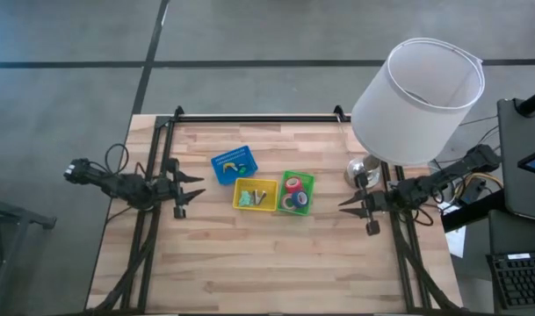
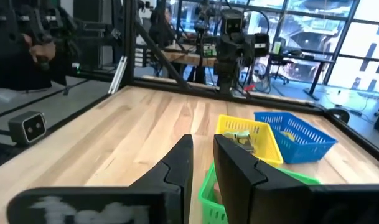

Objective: Pick and place Stapler, Stapler remover, tape
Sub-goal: Return to Home Position

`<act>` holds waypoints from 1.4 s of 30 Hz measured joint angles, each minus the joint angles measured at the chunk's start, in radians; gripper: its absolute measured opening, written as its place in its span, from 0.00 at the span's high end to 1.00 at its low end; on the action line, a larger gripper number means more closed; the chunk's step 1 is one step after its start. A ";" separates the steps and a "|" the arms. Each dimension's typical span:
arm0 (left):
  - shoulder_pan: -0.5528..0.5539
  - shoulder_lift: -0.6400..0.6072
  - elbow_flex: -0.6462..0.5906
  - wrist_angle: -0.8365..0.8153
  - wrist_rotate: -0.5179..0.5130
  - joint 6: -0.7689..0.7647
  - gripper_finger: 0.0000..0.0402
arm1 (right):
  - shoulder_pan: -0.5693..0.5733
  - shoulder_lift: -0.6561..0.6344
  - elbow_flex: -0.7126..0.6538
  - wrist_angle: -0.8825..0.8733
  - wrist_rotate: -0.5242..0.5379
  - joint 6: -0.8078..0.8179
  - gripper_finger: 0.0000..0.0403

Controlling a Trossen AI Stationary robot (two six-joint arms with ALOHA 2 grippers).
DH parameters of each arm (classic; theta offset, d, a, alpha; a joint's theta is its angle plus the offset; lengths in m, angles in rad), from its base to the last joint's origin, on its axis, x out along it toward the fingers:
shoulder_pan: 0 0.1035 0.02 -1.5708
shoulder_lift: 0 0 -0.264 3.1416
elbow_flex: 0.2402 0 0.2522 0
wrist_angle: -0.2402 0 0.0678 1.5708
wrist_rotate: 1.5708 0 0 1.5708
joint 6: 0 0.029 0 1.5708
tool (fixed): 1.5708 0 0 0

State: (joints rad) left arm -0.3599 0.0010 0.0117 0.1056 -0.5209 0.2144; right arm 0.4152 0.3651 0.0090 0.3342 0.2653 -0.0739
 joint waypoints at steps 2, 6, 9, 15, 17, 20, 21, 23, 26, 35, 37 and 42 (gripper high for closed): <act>0.000 0.000 0.000 -0.014 0.000 -0.010 0.61 | 0.000 -0.038 0.000 -0.036 0.000 0.011 0.85; 0.000 0.001 0.001 -0.046 0.003 0.003 0.61 | 0.000 -0.095 0.000 -0.089 0.000 0.010 0.85; 0.000 0.019 0.001 -0.051 0.011 0.020 0.61 | 0.000 -0.123 0.000 -0.139 0.023 -0.012 0.85; 0.000 0.048 0.001 -0.054 0.011 -0.058 0.61 | 0.000 -0.125 0.000 -0.241 0.145 0.043 0.85; 0.000 0.050 0.001 -0.054 0.011 -0.071 0.61 | 0.000 -0.121 0.000 -0.254 0.151 0.069 0.85; -0.001 0.050 0.001 -0.055 0.011 -0.073 0.61 | 0.000 -0.113 0.000 -0.253 0.153 0.104 0.85; -0.001 0.050 0.001 -0.054 0.011 -0.073 0.61 | 0.000 -0.112 0.000 -0.253 0.153 0.105 0.85; -0.001 0.050 0.001 -0.054 0.011 -0.073 0.61 | 0.000 -0.110 0.000 -0.251 0.153 0.098 0.85; -0.001 0.050 0.001 -0.054 0.011 -0.073 0.61 | 0.000 -0.106 0.000 -0.252 0.153 0.095 0.85; -0.001 0.050 0.001 -0.054 0.011 -0.073 0.61 | 0.000 -0.107 0.000 -0.251 0.153 0.097 0.85; -0.001 0.050 0.001 -0.054 0.011 -0.073 0.61 | 0.000 -0.107 0.000 -0.251 0.153 0.099 0.85; -0.001 0.050 0.001 -0.054 0.011 -0.073 0.61 | 0.000 -0.107 0.000 -0.251 0.153 0.099 0.85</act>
State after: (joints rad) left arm -0.3607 0.0513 0.0124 0.0520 -0.5098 0.1413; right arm 0.4152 0.2577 0.0093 0.0830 0.4179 0.0254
